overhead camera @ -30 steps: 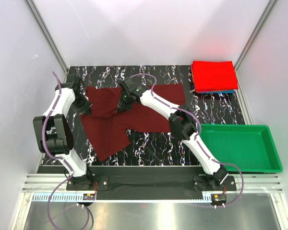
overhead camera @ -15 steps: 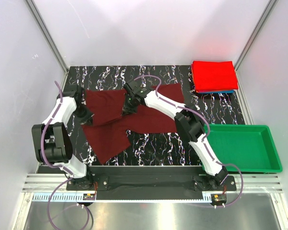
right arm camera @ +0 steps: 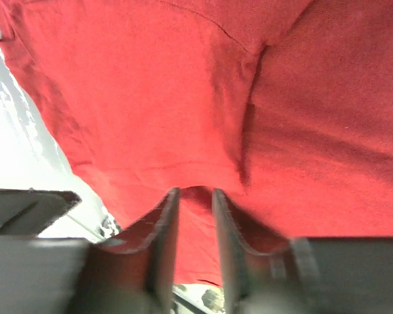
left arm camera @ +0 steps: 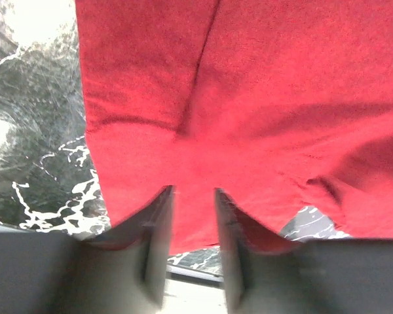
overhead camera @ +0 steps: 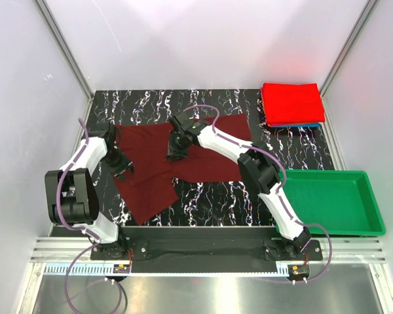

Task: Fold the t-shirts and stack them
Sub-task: Fold the tshirt

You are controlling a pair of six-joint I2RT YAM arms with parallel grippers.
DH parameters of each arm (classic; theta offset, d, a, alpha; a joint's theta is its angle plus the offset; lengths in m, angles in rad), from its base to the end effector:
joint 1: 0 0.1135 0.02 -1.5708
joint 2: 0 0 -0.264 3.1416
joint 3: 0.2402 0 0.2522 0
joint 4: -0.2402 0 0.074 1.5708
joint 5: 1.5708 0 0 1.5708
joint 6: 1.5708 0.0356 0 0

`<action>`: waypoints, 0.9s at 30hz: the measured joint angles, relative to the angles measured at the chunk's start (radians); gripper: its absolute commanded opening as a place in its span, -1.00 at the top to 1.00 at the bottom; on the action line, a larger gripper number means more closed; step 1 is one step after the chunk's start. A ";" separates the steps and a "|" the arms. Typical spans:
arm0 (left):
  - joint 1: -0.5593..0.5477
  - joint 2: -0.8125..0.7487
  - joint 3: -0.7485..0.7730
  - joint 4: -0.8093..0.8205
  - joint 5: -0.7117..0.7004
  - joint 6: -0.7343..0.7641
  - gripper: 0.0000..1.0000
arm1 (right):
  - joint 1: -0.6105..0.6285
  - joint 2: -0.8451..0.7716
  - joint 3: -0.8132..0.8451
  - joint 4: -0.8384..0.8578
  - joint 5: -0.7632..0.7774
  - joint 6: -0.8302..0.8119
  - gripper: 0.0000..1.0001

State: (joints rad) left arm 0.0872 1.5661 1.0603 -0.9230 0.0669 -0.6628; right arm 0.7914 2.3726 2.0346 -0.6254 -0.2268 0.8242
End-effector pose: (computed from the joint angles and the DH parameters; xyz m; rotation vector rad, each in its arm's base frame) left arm 0.2768 0.0218 0.2029 -1.0996 2.8131 -0.1579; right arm 0.3617 0.3775 0.1832 -0.0532 2.7602 0.8421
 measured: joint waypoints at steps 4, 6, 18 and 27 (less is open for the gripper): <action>0.000 0.034 0.098 -0.035 -0.025 0.003 0.05 | -0.018 -0.005 0.002 -0.027 -0.003 -0.043 0.11; 0.004 0.072 0.193 -0.036 -0.059 0.011 0.07 | -0.043 -0.014 0.002 -0.042 -0.003 -0.063 0.14; 0.098 0.563 0.814 0.086 -0.204 0.141 0.15 | -0.383 -0.035 0.032 -0.098 0.039 -0.204 0.63; 0.138 0.662 0.865 0.143 -0.077 0.222 0.19 | -0.414 0.096 0.192 -0.128 0.070 -0.263 0.64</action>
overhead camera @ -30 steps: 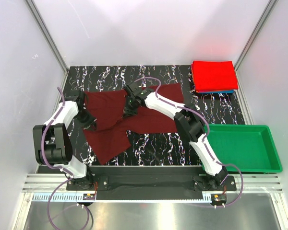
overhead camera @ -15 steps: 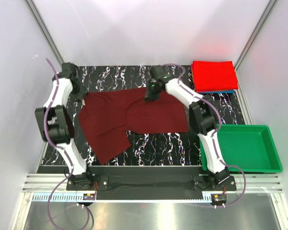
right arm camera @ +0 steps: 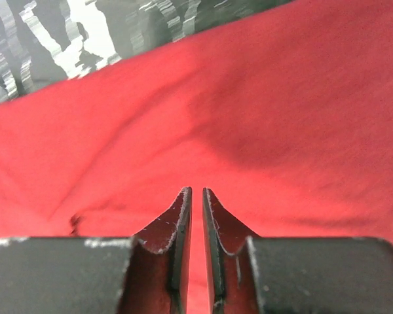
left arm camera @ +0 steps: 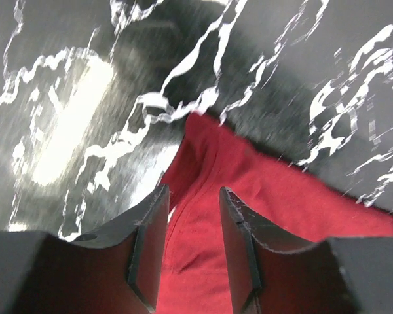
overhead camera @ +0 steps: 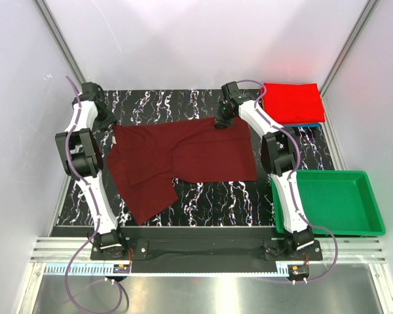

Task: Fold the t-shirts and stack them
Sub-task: Fold the tshirt

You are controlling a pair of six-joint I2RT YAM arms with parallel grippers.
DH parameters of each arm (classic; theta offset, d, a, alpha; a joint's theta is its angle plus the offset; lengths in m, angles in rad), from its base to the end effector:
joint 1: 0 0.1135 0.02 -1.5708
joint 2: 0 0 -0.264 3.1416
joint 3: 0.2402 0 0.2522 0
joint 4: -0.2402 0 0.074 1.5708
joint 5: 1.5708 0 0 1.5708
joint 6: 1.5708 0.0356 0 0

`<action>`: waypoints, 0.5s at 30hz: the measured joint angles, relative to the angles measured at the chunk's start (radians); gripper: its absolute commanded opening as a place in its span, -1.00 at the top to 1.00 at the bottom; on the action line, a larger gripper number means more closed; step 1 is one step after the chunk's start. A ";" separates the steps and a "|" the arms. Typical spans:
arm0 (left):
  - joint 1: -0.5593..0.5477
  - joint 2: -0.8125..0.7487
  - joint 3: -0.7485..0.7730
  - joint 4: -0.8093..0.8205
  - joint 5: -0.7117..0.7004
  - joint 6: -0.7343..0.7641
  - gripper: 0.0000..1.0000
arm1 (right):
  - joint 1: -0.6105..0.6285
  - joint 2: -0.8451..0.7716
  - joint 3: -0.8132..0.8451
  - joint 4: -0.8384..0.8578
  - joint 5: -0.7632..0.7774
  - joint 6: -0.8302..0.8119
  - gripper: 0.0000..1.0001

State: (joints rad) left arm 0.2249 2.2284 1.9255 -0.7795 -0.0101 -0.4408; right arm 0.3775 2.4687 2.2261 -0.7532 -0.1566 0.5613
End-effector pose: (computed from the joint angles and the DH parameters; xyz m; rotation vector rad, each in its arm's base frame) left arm 0.4722 0.1084 0.2099 -0.8704 2.5076 -0.0579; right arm 0.4981 0.2035 0.1858 0.1818 2.6411 0.5392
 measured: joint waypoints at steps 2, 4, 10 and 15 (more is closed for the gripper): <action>0.009 0.014 0.008 0.031 0.033 0.008 0.18 | -0.016 0.026 0.013 0.000 0.005 -0.004 0.63; 0.016 0.024 0.008 0.045 0.051 0.014 0.19 | -0.035 0.047 0.014 -0.002 0.007 -0.006 0.63; 0.020 0.052 0.011 0.076 0.090 0.029 0.28 | -0.076 0.085 0.045 -0.009 0.002 -0.002 0.64; 0.020 0.100 0.027 0.102 0.140 0.028 1.00 | -0.084 0.085 0.045 -0.009 0.010 0.005 0.69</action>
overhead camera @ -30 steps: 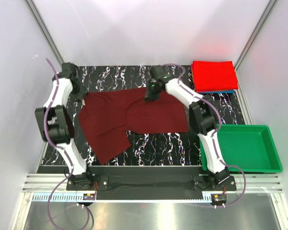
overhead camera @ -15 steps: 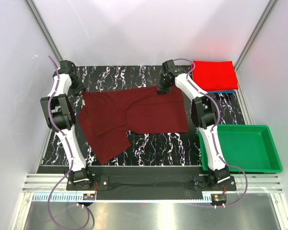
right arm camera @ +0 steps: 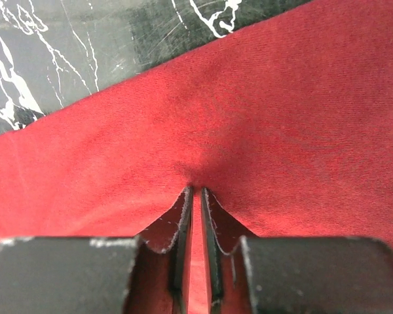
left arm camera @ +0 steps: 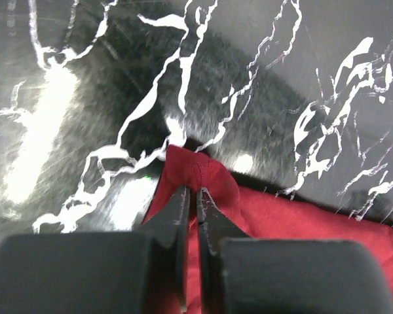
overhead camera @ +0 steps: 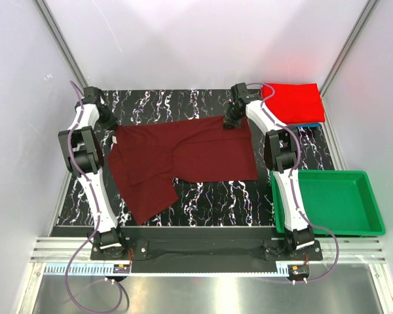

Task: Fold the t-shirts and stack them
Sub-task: Fold the tshirt

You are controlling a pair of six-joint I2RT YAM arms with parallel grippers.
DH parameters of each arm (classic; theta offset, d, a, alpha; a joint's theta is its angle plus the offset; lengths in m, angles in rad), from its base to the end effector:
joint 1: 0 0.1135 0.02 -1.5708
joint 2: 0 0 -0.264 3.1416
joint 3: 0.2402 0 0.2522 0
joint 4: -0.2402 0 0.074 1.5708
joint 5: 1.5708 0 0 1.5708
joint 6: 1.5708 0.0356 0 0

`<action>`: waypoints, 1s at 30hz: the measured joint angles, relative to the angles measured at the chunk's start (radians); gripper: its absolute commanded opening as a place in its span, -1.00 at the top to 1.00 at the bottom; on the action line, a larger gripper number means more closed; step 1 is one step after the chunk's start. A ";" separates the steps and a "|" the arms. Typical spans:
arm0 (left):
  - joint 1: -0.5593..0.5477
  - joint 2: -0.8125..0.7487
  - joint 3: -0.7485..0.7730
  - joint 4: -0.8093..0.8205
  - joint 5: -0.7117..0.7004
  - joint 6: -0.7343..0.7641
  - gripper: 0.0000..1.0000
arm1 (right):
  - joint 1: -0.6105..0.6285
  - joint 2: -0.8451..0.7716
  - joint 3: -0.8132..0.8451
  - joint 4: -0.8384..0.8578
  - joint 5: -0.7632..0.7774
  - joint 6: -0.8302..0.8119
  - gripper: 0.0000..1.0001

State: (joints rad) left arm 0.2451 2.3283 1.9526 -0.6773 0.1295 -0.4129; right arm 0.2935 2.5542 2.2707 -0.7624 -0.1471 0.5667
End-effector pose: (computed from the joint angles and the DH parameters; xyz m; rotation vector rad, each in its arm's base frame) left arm 0.4914 0.1182 0.1763 -0.8062 2.5010 -0.2281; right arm 0.5216 0.1631 0.1544 0.3129 2.6665 0.4804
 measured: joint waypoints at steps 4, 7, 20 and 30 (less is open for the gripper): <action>0.011 0.037 0.029 0.007 0.033 -0.014 1.00 | -0.007 0.002 0.000 0.000 0.004 0.017 0.78; 0.026 0.037 0.037 0.015 0.032 -0.048 1.00 | -0.015 0.006 0.008 -0.009 0.029 0.034 0.81; 0.056 0.117 0.168 0.017 0.099 -0.121 0.38 | -0.038 0.007 0.004 0.006 0.037 0.104 0.61; 0.056 0.025 0.145 -0.100 0.019 -0.101 0.00 | -0.046 0.000 0.010 -0.005 -0.009 0.077 0.30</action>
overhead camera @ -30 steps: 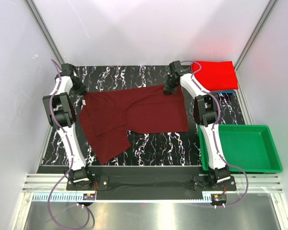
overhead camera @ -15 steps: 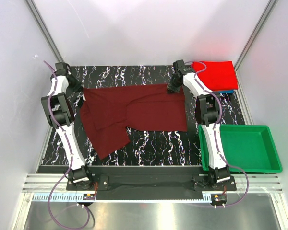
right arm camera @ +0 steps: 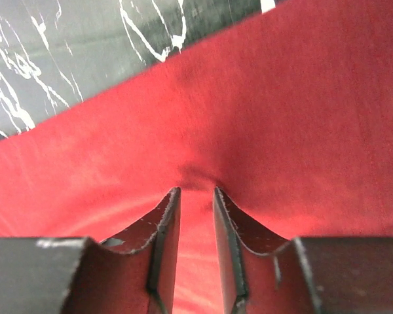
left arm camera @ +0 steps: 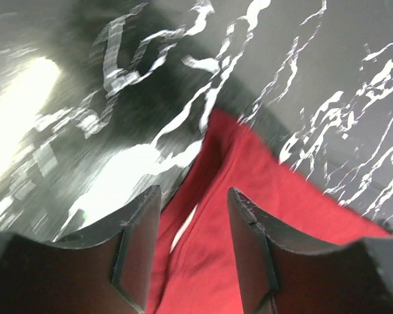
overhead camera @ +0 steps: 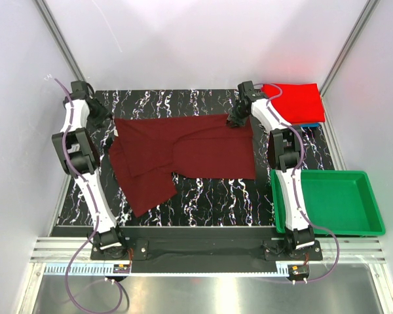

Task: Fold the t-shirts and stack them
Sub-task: Fold the tshirt

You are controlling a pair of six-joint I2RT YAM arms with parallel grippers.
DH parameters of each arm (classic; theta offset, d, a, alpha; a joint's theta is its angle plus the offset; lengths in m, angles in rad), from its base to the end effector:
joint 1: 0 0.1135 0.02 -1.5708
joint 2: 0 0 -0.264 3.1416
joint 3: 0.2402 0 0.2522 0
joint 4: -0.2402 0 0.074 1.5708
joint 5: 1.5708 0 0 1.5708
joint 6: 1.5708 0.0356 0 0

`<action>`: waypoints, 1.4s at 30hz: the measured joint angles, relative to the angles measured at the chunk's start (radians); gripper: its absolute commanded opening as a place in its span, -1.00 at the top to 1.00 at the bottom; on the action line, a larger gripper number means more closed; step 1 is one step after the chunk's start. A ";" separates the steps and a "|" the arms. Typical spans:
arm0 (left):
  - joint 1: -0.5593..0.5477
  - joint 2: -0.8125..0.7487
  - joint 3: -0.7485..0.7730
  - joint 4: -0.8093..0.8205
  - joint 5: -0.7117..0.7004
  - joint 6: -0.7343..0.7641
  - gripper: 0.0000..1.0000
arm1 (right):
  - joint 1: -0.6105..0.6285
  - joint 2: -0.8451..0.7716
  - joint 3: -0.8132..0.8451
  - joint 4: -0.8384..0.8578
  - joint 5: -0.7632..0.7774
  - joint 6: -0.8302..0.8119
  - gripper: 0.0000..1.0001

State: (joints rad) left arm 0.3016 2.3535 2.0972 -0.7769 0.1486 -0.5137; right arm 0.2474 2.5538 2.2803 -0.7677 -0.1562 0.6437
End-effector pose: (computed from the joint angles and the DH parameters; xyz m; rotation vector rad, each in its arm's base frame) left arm 0.4926 0.1477 0.2028 -0.9856 2.4172 -0.2693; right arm 0.5289 0.1393 0.1573 0.4728 2.6440 0.5034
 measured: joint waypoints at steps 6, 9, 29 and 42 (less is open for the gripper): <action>-0.042 -0.227 -0.124 -0.102 -0.148 0.029 0.06 | -0.002 -0.095 -0.100 -0.039 -0.011 -0.019 0.29; -0.086 -0.371 -0.289 -0.113 -0.148 0.037 0.10 | -0.003 -0.164 -0.176 -0.045 -0.012 -0.041 0.31; -0.182 -0.508 -0.841 -0.076 -0.051 0.027 0.27 | -0.010 -0.262 -0.444 0.000 0.007 -0.151 0.45; -0.145 -0.447 -0.760 -0.116 -0.175 0.003 0.15 | -0.021 -0.329 -0.529 0.019 0.046 -0.218 0.28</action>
State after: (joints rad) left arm 0.1570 1.9068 1.3373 -0.8932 -0.0269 -0.5110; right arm 0.2264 2.2250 1.7515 -0.7483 -0.1101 0.4259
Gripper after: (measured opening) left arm 0.389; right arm 0.343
